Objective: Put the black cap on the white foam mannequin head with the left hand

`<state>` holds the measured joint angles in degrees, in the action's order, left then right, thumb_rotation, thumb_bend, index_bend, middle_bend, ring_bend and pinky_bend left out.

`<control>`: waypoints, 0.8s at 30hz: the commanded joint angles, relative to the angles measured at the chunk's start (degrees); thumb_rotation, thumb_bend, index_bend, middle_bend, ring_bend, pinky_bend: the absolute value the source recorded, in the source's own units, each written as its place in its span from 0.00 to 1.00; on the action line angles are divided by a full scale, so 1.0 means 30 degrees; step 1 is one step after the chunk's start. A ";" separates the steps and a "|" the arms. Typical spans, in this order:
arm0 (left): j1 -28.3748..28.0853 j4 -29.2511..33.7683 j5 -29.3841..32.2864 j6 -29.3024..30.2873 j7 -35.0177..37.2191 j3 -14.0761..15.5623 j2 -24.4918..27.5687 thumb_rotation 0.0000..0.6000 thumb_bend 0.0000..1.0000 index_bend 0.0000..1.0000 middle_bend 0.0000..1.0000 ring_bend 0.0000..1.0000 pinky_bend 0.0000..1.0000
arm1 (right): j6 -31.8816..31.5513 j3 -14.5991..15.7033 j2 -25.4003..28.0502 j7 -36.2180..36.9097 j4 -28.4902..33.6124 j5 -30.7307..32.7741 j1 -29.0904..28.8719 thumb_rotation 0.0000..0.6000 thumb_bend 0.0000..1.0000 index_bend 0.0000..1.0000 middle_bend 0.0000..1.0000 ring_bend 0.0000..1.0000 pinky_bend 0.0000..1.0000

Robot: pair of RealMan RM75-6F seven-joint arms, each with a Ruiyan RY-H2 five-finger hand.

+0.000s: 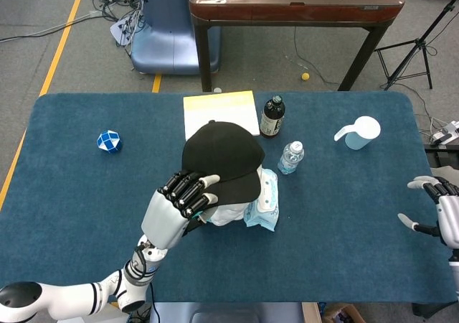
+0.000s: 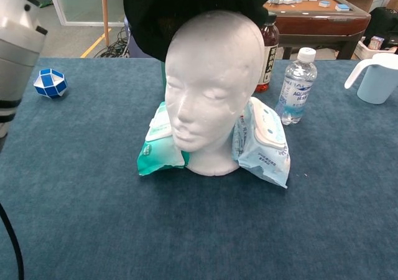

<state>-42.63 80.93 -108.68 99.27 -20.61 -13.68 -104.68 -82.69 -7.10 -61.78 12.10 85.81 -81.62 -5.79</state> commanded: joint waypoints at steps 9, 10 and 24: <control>0.0862 0.0293 -0.0818 -0.0508 -0.0947 0.1465 -0.0056 1.00 0.38 0.80 0.39 0.35 0.38 | 0.0405 -0.0147 -0.0014 0.0063 -0.0153 0.0413 -0.0118 1.00 0.04 0.35 0.30 0.21 0.27; 0.0952 0.0264 -0.0825 -0.0583 -0.0966 0.1575 -0.0062 1.00 0.38 0.80 0.39 0.35 0.38 | 0.0465 -0.0169 -0.0017 0.0065 -0.0168 0.0466 -0.0142 1.00 0.04 0.35 0.30 0.21 0.27; 0.1774 -0.0171 -0.1206 -0.1512 -0.1423 0.2672 0.0204 1.00 0.38 0.73 0.38 0.32 0.37 | 0.1056 -0.0346 -0.0078 0.0085 -0.0406 0.1001 -0.0333 1.00 0.04 0.35 0.30 0.21 0.27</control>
<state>-37.40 80.37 -112.27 94.84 -24.78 -5.75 -104.16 -79.52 -8.13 -62.01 12.36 84.59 -78.61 -6.78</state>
